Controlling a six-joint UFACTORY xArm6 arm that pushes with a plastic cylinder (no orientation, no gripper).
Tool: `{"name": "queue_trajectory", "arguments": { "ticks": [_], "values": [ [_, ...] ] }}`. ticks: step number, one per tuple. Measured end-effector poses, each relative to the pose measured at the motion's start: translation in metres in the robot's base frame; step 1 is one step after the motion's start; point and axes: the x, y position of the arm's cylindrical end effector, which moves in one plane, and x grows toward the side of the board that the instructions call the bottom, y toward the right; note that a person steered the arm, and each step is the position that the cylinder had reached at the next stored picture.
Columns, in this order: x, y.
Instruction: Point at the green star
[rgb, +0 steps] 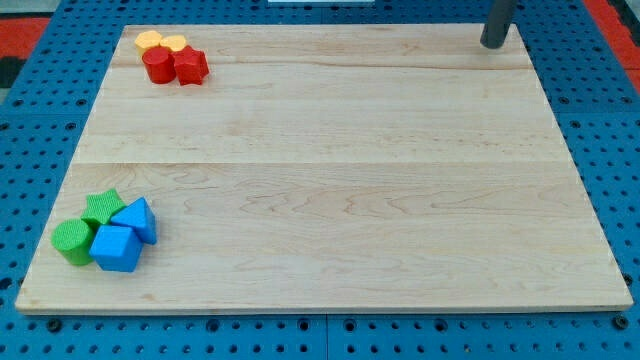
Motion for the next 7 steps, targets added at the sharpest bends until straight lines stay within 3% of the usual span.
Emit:
{"name": "queue_trajectory", "arguments": {
  "ticks": [2,3,7],
  "values": [
    [0.099,-0.013],
    [0.116,-0.015],
    [0.115,-0.073]
  ]
}}
